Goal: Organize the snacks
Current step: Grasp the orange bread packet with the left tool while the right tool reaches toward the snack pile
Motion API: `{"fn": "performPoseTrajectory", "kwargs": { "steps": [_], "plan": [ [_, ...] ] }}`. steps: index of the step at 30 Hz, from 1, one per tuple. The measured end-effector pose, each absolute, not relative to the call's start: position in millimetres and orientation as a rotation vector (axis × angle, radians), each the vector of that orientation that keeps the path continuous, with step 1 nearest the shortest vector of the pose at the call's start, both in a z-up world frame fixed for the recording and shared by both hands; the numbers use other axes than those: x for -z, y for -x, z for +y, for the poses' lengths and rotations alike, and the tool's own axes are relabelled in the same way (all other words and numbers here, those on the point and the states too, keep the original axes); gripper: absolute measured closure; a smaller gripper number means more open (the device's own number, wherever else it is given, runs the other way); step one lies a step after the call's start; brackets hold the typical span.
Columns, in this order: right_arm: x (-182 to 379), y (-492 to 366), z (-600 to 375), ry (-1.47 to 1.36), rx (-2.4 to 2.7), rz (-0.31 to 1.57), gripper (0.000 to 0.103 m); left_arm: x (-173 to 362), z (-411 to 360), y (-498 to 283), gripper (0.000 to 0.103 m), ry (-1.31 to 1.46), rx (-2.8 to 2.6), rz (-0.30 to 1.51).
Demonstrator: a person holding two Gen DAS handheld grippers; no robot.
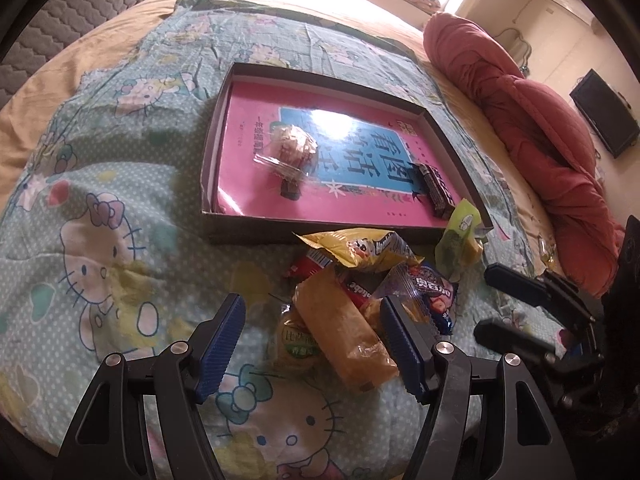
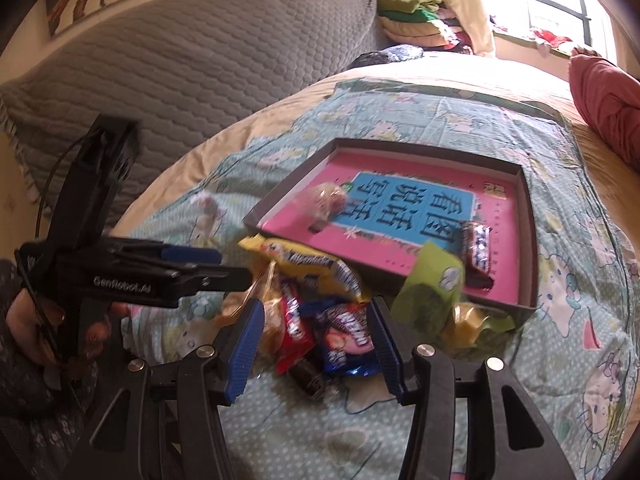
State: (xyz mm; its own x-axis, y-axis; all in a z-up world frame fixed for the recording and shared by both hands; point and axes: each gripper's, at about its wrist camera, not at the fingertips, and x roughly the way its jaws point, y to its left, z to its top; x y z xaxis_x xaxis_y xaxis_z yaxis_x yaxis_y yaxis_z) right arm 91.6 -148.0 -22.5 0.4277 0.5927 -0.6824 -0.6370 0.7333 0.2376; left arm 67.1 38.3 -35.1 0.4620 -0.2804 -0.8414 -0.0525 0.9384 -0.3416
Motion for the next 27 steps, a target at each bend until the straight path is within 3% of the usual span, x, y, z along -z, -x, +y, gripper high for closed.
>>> {"fn": "performPoseTrajectory", "kwargs": {
  "steps": [5,13,27],
  "plan": [
    [31,-79,-131,0.137,-0.798,0.844,0.05,42,38,-69,0.031,0.364,0.166,1.096],
    [47,-65,-104,0.269,-0.831,0.847,0.05,56,41,-77,0.041,0.429,0.199,1.118],
    [66,-56,-71,0.449,-0.793,0.752,0.05,72,48,-85,0.043,0.52,0.213,1.173]
  ]
}}
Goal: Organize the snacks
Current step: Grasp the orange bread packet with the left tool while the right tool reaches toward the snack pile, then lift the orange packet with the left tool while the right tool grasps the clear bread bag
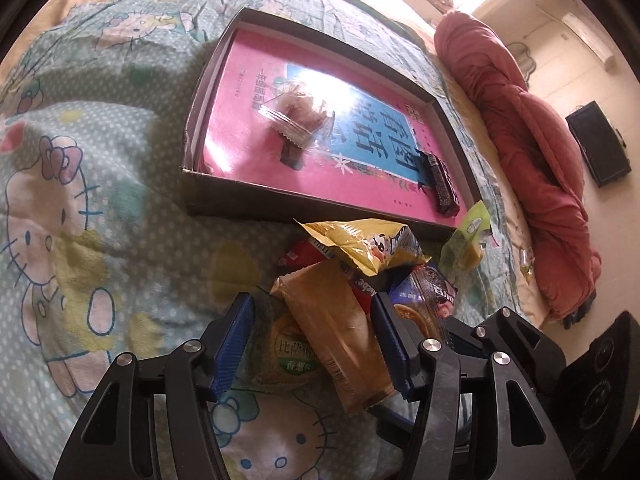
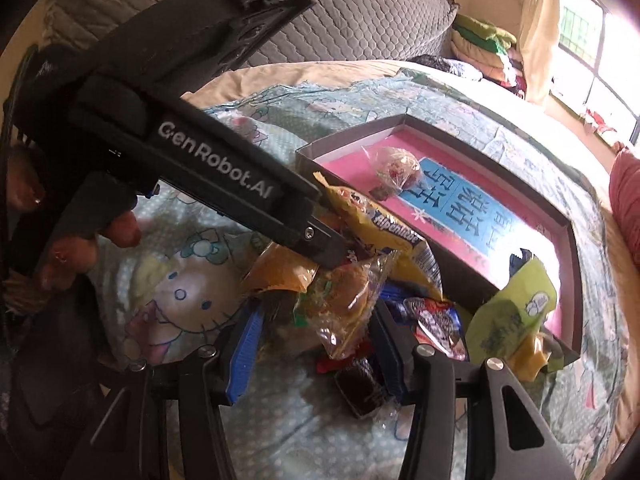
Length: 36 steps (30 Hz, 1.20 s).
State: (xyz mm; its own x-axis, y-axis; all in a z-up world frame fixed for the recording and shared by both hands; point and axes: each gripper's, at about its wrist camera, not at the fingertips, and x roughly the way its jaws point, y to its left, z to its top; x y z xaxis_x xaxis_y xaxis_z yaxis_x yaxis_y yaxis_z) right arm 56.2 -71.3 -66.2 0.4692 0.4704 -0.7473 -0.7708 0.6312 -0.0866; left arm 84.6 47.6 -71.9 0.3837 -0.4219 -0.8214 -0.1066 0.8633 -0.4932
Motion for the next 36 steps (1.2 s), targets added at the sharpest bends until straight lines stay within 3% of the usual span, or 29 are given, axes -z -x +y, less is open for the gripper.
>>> {"fn": "performPoseTrajectory", "kwargs": {
  "steps": [3,10,36],
  "plan": [
    [69,-55,-64,0.486,-0.774,0.727,0.052,70,43,-88,0.059,0.496,0.211,1.17],
    [70,-54,-61,0.493,-0.773,0.721,0.056,66,41,-91,0.078,0.454,0.194,1.16],
    [16,-80,-119,0.138,-0.78,0.66,0.058,10,75,-69,0.08,0.468,0.118,1.002]
  ]
}}
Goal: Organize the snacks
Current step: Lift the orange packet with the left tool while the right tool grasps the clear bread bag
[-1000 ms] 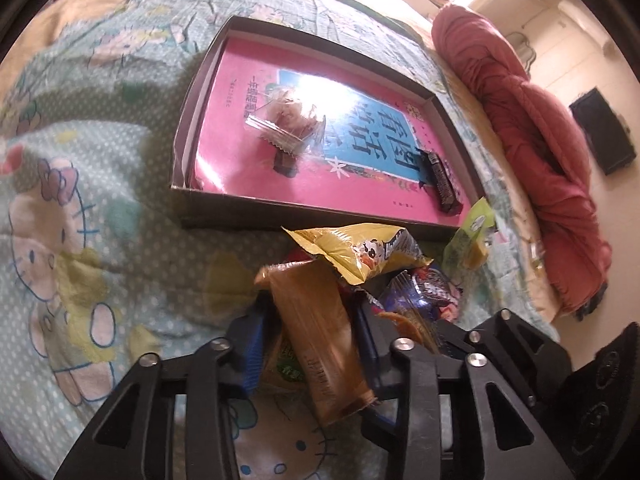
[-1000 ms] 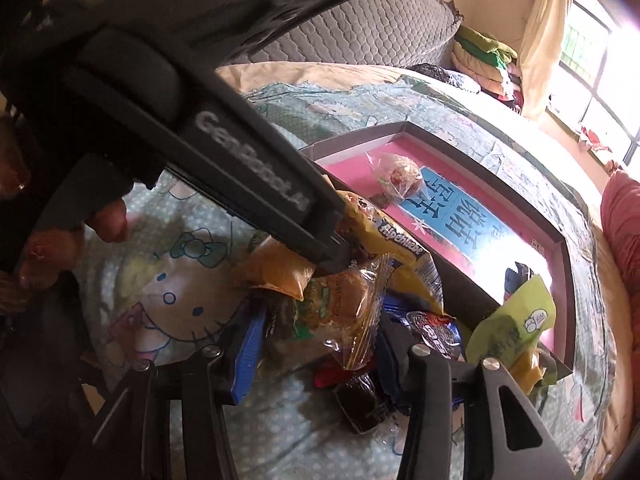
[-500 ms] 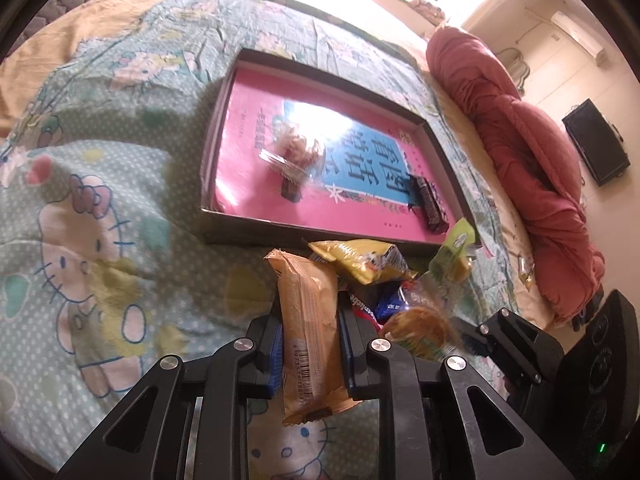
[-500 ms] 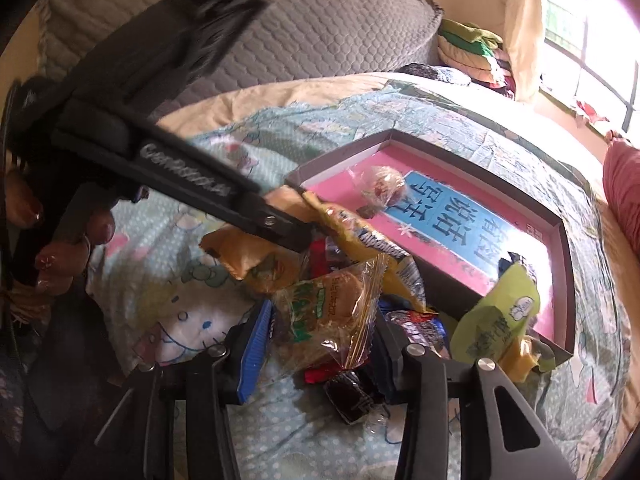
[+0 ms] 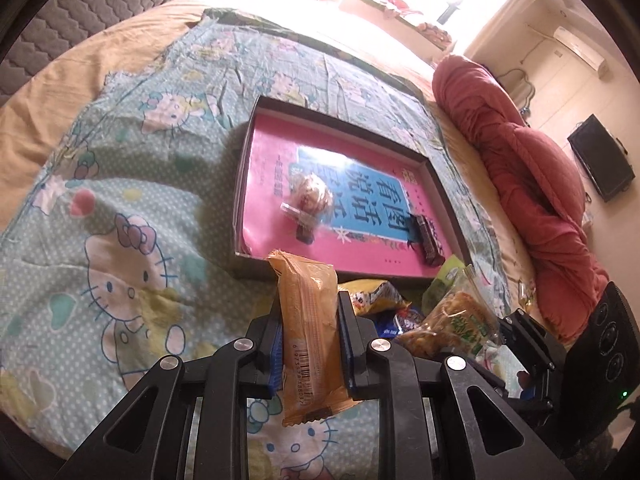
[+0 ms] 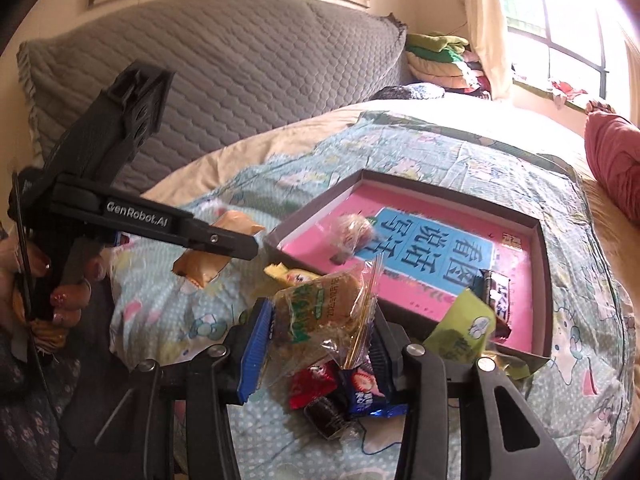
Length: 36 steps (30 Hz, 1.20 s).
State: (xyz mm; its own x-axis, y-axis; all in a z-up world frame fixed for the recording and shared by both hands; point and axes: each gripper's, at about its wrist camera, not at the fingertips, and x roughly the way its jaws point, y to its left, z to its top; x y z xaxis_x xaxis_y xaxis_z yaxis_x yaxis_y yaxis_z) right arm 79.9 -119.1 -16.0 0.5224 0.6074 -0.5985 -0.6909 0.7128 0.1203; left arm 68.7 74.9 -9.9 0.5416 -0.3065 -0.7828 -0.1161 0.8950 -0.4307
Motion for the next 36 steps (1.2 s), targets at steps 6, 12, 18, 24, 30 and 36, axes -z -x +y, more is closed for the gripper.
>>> {"fn": "performPoseTrajectory", "kwargs": {
  "steps": [6,12,18,24,30,36],
  "plan": [
    [7,-87,-134,0.075,-0.766,0.645,0.058,-2,67,-71,0.08,0.448,0.114,0.976],
    [2,-94,-145,0.036,-0.743,0.641,0.058,-10,54,-78,0.08,0.429,0.124,0.966],
    [-5,-103,-159,-0.002,-0.709,0.625,0.058,-17,44,-83,0.08,0.41,0.13,0.954],
    [-12,-117,-179,-0.058,-0.663,0.615,0.058,-25,35,-89,0.08,0.376,0.128,0.93],
    [-17,-132,-201,-0.111,-0.611,0.601,0.063,-29,27,-99,0.08,0.359,0.133,0.916],
    [-4,-153,-211,-0.158,-0.584,0.682,0.063,-19,19,-110,0.08,0.359,0.138,0.938]
  ]
}}
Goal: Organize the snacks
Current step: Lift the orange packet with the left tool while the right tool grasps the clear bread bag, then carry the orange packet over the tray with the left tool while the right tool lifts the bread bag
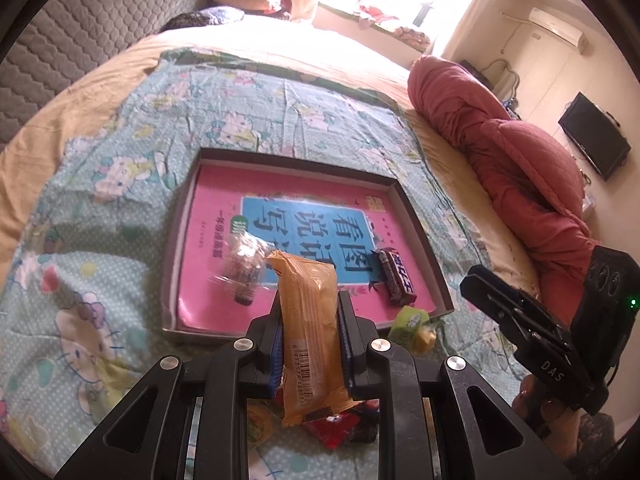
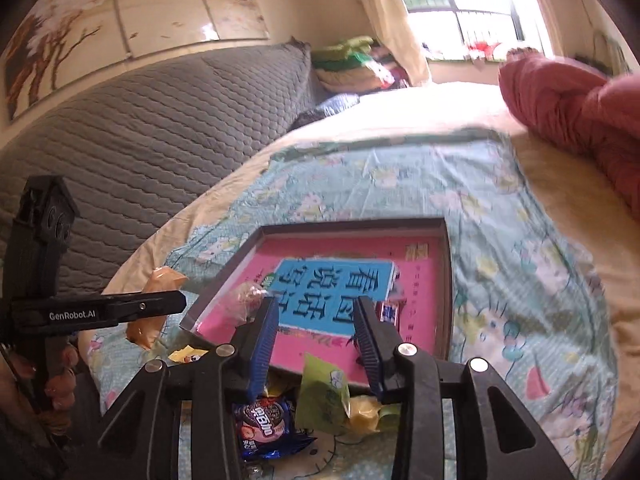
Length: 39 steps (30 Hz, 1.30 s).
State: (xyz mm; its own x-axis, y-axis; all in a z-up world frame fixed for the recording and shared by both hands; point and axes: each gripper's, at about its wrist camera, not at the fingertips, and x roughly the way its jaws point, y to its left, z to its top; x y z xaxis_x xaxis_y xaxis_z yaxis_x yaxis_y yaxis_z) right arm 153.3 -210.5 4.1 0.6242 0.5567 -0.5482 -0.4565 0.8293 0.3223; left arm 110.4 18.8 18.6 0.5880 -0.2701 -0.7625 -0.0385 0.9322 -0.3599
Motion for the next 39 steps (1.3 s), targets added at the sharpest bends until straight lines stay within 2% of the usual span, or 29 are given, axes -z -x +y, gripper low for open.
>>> {"fn": "performPoseTrajectory", "kwargs": {
  "steps": [8,10,12,20,26,35,39],
  "plan": [
    [15,-135,-235,-0.261,-0.6,0.847,0.062,-9,3,-106,0.08,0.336,0.199,0.967],
    [20,-124,-231,-0.245,-0.611,0.883,0.058,-8,1,-103,0.08,0.327,0.208,0.969],
    [26,-113,-224,-0.204,-0.599,0.928,0.048,-7,-1,-101,0.08,0.324,0.217,0.968],
    [46,-77,-218,-0.194,-0.474,1.032,0.045,-4,-6,-87,0.08,0.305,0.248,0.977],
    [62,-77,-209,-0.161,-0.452,1.1,0.035,2,-6,-74,0.08,0.296,0.259,0.997],
    [84,-84,-206,-0.252,-0.425,1.178,0.03,7,-11,-66,0.08,0.293,0.288,1.011],
    [88,-86,-198,-0.246,-0.455,1.172,0.032,9,-12,-65,0.08,0.297,0.293,1.015]
  ]
}}
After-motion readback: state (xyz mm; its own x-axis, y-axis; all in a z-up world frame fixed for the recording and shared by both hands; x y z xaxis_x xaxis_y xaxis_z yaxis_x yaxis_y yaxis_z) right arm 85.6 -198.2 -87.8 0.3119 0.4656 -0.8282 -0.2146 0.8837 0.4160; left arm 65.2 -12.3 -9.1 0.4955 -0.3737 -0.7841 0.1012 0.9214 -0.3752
